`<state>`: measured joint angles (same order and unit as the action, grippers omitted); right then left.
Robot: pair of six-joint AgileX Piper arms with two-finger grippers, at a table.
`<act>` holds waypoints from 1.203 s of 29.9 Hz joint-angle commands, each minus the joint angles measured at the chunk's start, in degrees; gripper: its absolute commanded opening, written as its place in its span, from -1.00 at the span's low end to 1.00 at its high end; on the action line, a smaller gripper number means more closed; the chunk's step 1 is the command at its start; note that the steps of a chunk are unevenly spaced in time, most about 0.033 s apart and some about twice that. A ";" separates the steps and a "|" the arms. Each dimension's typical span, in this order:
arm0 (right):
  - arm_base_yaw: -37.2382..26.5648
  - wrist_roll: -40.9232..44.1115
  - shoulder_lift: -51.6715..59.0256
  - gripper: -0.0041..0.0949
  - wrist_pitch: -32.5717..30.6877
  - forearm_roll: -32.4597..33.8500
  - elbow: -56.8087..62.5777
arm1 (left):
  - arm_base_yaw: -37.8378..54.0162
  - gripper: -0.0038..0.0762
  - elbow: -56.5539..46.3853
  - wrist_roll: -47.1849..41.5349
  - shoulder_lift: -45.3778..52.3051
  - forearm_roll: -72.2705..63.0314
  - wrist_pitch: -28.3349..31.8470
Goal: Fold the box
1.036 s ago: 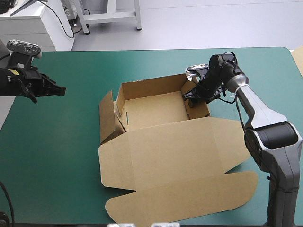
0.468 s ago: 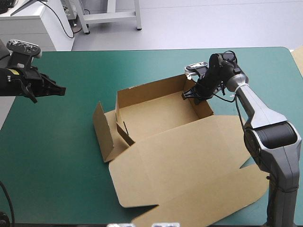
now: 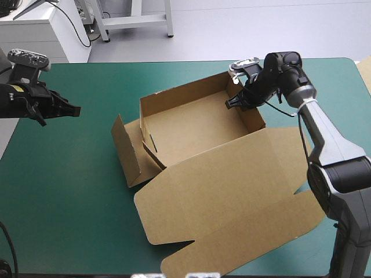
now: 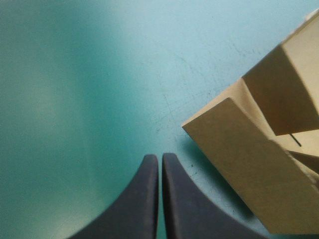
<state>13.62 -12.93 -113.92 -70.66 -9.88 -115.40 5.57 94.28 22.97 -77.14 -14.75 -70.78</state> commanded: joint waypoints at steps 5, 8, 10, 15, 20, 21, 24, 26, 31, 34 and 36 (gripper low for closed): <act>-4.12 -1.28 13.56 -0.96 -0.64 -2.60 -2.27 | 0.11 -0.89 -1.94 -0.90 1.23 1.77 4.72; -7.05 -3.09 16.82 -0.96 -0.64 -7.09 -1.55 | 0.11 -0.89 -3.50 -1.60 0.97 2.24 5.42; -9.35 -4.70 18.87 -0.96 -0.64 -11.10 -0.84 | 0.11 -0.89 -5.03 -3.18 0.97 1.58 7.33; -15.35 -6.96 22.52 -0.96 -0.64 -19.24 0.37 | 0.11 -0.88 -8.45 -2.95 0.58 -0.76 10.48; -16.62 -6.96 23.62 -0.96 -0.64 -19.52 0.37 | 0.11 -0.88 -9.99 -2.30 -1.46 -9.72 11.66; -16.62 -6.96 23.62 -0.96 -0.64 -19.52 0.37 | 0.11 -0.88 -9.99 -1.20 -2.08 -13.54 11.66; -16.41 -6.59 23.62 -0.96 -0.64 -19.52 0.42 | 0.11 -0.88 -9.99 5.76 -3.16 -26.06 9.32; -16.41 -6.47 23.62 -0.96 -0.64 -19.64 0.42 | 0.11 -0.88 -9.99 9.67 -3.54 -33.46 7.71; -16.41 -6.35 23.62 -0.96 -0.64 -19.71 0.42 | 0.11 -0.89 -9.99 12.80 -3.76 -43.82 6.46; -16.41 -6.10 23.51 -0.96 -0.64 -20.38 0.42 | 0.01 -0.89 -9.99 13.83 -3.82 -47.14 5.40; -16.41 -5.95 23.51 -0.96 -0.17 -20.97 0.42 | 0.01 -0.89 -9.99 14.74 -3.82 -50.09 4.07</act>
<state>-2.61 -19.70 -92.96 -71.53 -26.73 -113.56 5.64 82.90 36.42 -82.74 -56.75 -66.18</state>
